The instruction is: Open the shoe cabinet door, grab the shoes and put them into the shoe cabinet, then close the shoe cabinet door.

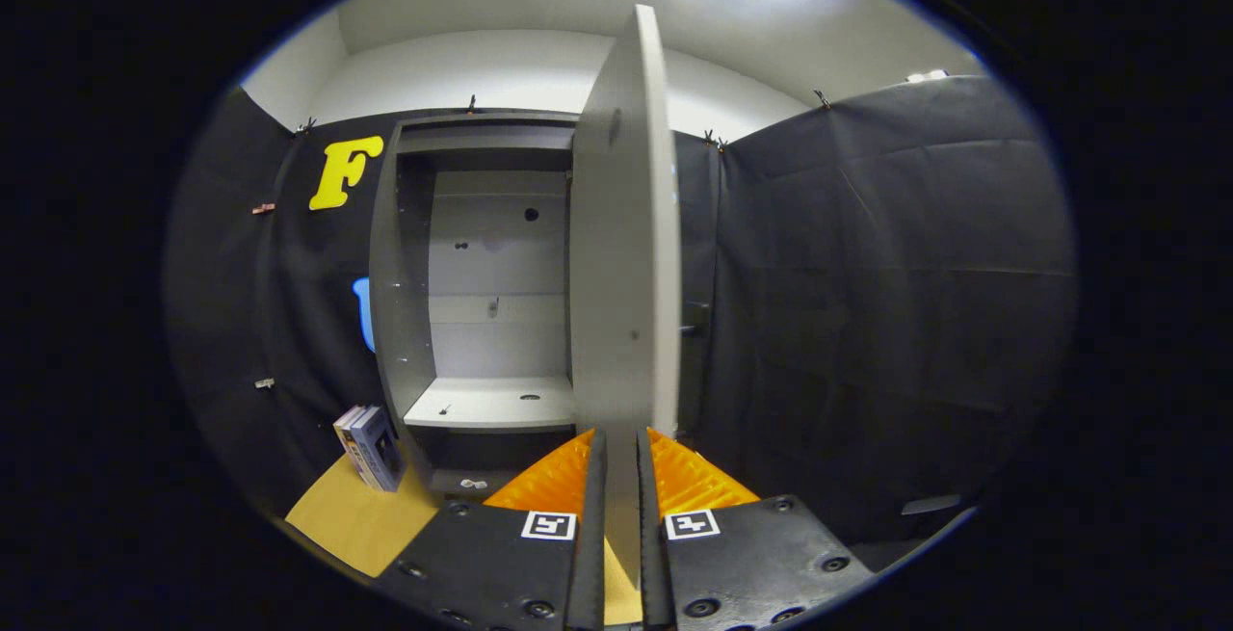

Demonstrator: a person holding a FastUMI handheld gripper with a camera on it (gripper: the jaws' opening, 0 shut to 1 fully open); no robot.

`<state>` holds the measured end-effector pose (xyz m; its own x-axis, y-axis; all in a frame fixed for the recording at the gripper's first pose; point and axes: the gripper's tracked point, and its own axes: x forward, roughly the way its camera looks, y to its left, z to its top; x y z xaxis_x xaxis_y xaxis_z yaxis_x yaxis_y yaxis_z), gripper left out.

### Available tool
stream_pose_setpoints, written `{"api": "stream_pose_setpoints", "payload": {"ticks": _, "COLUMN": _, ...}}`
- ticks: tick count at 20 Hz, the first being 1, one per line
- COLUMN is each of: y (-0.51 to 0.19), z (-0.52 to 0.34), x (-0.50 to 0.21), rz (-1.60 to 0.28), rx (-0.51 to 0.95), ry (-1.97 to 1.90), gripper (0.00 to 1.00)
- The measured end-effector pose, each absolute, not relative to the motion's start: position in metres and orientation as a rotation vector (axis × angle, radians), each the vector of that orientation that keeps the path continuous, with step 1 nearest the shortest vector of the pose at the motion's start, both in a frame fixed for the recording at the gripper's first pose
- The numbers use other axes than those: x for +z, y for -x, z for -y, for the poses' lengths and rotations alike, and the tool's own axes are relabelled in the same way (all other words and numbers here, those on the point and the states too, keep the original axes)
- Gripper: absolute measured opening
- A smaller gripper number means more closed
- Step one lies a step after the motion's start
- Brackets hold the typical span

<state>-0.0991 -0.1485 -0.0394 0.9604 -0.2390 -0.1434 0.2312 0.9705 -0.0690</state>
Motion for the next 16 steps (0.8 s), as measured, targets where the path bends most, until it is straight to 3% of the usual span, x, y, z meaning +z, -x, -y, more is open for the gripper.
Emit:
{"api": "stream_pose_setpoints", "payload": {"ticks": 10, "y": 0.081, "z": 0.072, "x": -0.147, "rz": -0.327, "rx": -0.076, "ry": -0.040, "gripper": 0.17}}
{"api": "stream_pose_setpoints", "payload": {"ticks": 12, "y": 0.080, "z": 0.060, "x": -0.178, "rz": -0.382, "rx": -0.044, "ry": -0.044, "gripper": 0.25}}
{"api": "stream_pose_setpoints", "payload": {"ticks": 16, "y": 0.073, "z": 0.024, "x": -0.240, "rz": -0.494, "rx": 0.020, "ry": -0.052, "gripper": 0.26}}
